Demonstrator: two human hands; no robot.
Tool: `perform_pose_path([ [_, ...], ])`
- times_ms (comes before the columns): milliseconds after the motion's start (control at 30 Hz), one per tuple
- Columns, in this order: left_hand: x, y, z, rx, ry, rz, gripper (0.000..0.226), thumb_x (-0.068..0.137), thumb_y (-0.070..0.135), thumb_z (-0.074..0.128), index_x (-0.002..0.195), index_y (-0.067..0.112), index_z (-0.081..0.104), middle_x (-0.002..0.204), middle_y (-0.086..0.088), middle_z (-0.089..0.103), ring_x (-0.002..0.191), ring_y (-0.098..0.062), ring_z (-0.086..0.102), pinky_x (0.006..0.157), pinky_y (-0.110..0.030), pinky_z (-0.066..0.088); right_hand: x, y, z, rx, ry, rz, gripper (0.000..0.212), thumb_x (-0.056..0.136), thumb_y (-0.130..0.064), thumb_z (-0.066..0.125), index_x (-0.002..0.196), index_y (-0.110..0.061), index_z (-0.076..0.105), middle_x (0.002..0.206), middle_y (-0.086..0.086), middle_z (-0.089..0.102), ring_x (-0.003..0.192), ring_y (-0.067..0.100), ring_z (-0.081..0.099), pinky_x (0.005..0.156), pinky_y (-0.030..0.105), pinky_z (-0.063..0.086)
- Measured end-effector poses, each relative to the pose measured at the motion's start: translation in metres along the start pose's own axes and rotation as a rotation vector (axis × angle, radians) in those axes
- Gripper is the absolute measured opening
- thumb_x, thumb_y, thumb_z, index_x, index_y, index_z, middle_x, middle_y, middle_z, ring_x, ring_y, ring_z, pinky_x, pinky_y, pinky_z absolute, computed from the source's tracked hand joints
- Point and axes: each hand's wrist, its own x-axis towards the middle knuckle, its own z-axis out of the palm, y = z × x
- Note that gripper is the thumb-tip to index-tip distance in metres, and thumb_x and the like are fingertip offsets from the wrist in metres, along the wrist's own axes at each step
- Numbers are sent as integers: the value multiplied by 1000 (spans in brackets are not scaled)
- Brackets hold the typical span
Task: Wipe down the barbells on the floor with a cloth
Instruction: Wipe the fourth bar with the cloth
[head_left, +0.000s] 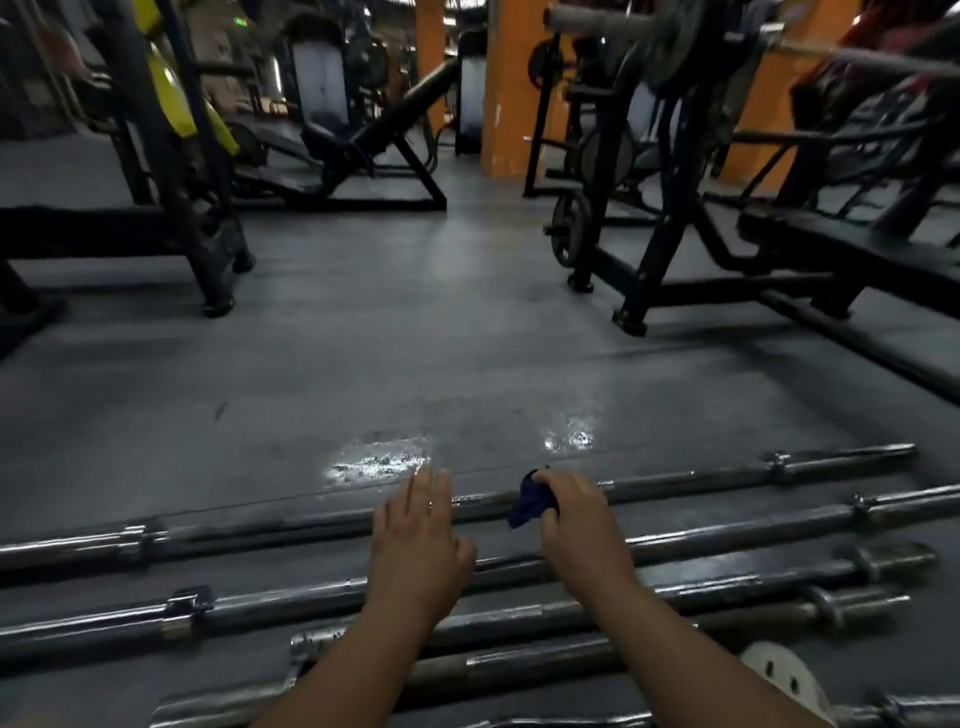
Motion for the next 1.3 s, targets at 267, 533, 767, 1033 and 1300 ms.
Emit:
perform_pose_path([
  [267, 7, 14, -110, 79, 181, 101, 79, 97, 47, 40, 158, 20, -2, 167, -3, -8, 153, -23, -5, 123, -45, 2, 19, -75, -72, -47, 225, -324, 37, 83, 0, 56, 117, -14, 63, 111, 5, 62, 99, 26, 55, 83, 37, 49],
  [533, 14, 14, -136, 156, 221, 40, 78, 95, 46, 42, 158, 21, 2, 167, -3, -1, 152, -24, 3, 122, -45, 7, 34, -95, -73, 4, 300, -382, 40, 82, -1, 53, 119, -15, 62, 112, 6, 62, 99, 26, 56, 83, 38, 50],
  [767, 21, -18, -71, 139, 89, -26, 77, 97, 49, 40, 158, 21, 2, 167, -2, 0, 152, -24, 4, 121, -44, 7, 44, -56, -10, -45, 119, -145, 43, 88, -5, 48, 129, -15, 56, 123, 8, 54, 111, 30, 49, 90, 42, 46],
  [1033, 65, -79, 44, 109, -125, -35, 74, 96, 42, 41, 158, 20, 5, 167, -3, 4, 152, -24, 7, 123, -46, 9, 66, 21, 92, -117, -84, 106, 41, 91, -5, 44, 130, -15, 54, 124, 6, 53, 109, 25, 47, 84, 36, 43],
  [1300, 80, -127, 161, 28, -338, -29, 70, 97, 40, 41, 158, 20, 12, 166, -4, 10, 151, -22, 13, 122, -43, 13, 70, 135, 182, -230, -316, 310, 55, 91, -3, 47, 143, -18, 41, 132, 11, 51, 115, 27, 49, 95, 42, 47],
])
